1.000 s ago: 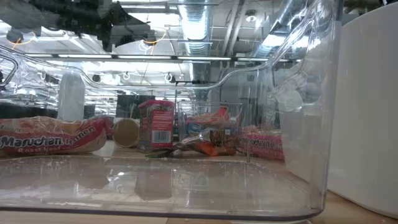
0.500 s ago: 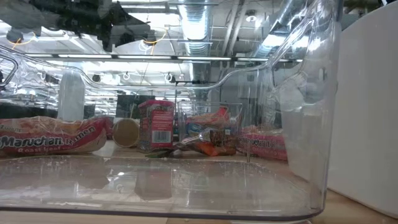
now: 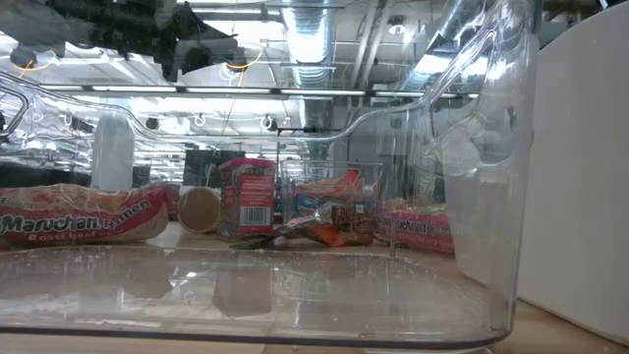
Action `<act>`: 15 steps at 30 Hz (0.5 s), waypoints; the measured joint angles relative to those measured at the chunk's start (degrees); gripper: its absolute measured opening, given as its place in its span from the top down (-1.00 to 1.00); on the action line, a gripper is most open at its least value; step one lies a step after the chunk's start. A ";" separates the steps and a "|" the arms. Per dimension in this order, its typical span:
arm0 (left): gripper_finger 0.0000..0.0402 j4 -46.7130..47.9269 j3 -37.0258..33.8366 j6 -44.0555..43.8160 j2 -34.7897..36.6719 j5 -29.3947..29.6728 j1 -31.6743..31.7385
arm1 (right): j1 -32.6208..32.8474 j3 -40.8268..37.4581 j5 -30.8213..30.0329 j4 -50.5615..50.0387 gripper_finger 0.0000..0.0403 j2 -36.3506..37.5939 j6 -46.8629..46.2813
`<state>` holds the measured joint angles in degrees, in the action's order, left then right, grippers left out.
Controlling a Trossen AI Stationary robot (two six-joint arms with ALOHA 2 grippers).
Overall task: Pick & Place Food Item
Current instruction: Put the red seasoning can into the bottom transparent bin
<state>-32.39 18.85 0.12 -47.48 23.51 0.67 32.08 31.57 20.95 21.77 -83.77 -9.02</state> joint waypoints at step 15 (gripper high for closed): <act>0.23 -0.02 0.00 0.00 0.00 0.00 -0.01 | -0.22 0.02 -0.20 -1.26 0.94 1.49 4.01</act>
<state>-32.40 18.85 0.12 -47.48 23.51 0.66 31.86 31.59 20.75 20.51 -82.28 -5.01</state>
